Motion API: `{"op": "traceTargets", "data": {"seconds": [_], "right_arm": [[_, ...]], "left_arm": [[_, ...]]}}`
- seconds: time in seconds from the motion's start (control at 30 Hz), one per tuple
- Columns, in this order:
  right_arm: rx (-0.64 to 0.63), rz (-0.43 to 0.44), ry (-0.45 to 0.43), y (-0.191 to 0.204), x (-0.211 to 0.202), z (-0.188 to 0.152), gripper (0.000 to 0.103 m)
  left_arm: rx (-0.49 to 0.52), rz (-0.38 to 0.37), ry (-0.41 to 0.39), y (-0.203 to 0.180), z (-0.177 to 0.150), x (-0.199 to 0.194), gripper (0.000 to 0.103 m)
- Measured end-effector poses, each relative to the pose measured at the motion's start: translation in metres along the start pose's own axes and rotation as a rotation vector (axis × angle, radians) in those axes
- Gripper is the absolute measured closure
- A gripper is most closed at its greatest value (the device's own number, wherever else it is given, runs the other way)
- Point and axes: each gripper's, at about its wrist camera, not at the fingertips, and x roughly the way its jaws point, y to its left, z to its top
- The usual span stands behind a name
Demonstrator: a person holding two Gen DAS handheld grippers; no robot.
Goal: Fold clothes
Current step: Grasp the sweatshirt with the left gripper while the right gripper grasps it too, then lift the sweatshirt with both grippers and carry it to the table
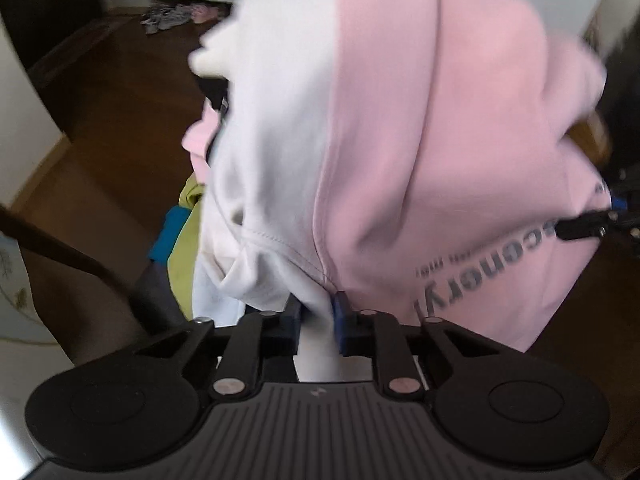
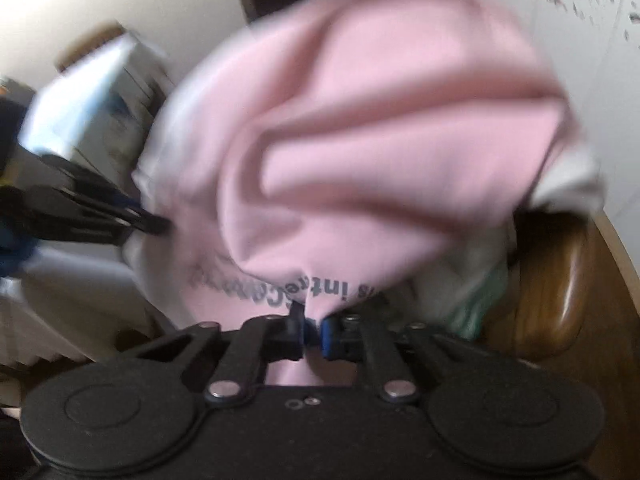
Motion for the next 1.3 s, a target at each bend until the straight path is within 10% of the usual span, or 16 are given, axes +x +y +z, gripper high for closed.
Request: {"op": "traceTargets", "data": {"seconds": [0.23, 0.47, 0.57, 0.63, 0.7, 0.83, 1.0, 1.07, 1.13, 1.3], "right_arm": [[-0.215, 0.045, -0.396, 0.057, -0.085, 0.073, 0.000], [-0.251, 0.224, -0.607, 0.084, -0.145, 0.154, 0.000], [-0.293, 0.284, -0.639, 0.099, -0.173, 0.169, 0.000], [-0.330, 0.320, -0.633, 0.121, -0.170, 0.176, 0.000], [-0.337, 0.368, -0.621, 0.146, -0.164, 0.180, 0.000], [-0.370, 0.446, -0.600, 0.211, -0.153, 0.198, 0.000], [-0.437, 0.533, -0.555, 0.305, -0.135, 0.212, 0.000], [-0.496, 0.566, -0.520, 0.351, -0.124, 0.214, 0.000], [-0.546, 0.591, -0.473, 0.393, -0.110, 0.209, 0.000], [-0.610, 0.666, -0.378, 0.486, -0.076, 0.210, 0.000]], "left_arm": [[0.019, 0.012, -0.285, 0.003, 0.014, -0.105, 0.098], [0.069, 0.108, -0.493, 0.012, 0.003, -0.180, 0.095], [0.102, 0.133, -0.574, 0.022, -0.016, -0.215, 0.057], [0.113, 0.123, -0.650, 0.032, -0.035, -0.242, 0.005], [0.153, 0.106, -0.714, 0.036, -0.054, -0.261, 0.000], [0.239, 0.121, -0.691, 0.044, -0.083, -0.263, 0.000], [0.112, 0.130, -0.668, 0.106, -0.116, -0.279, 0.000], [0.055, 0.135, -0.652, 0.134, -0.132, -0.289, 0.019], [-0.003, 0.172, -0.613, 0.169, -0.151, -0.299, 0.080], [-0.199, 0.228, -0.555, 0.252, -0.224, -0.332, 0.093]]}}
